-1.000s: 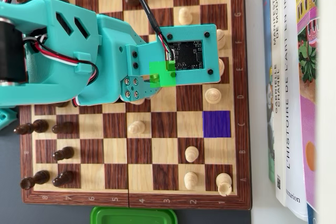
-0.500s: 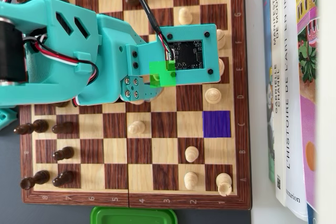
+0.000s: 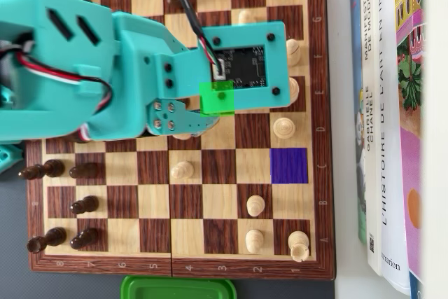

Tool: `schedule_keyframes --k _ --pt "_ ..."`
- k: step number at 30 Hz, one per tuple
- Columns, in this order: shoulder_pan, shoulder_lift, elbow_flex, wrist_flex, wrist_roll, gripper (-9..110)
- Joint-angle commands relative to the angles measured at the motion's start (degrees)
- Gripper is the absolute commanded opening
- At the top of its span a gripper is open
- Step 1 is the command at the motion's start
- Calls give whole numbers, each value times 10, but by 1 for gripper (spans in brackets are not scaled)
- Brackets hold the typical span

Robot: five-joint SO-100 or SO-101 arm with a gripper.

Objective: Play chess

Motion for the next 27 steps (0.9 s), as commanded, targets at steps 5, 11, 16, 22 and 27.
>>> schedule_keyframes --k 5,11,16,22,27 --pt "4 75 -6 -7 -3 14" --pt "31 171 14 -5 -4 14" --pt "56 251 63 -7 -4 14" --pt "78 351 131 -16 -4 14" --pt "83 423 242 -130 -4 14"
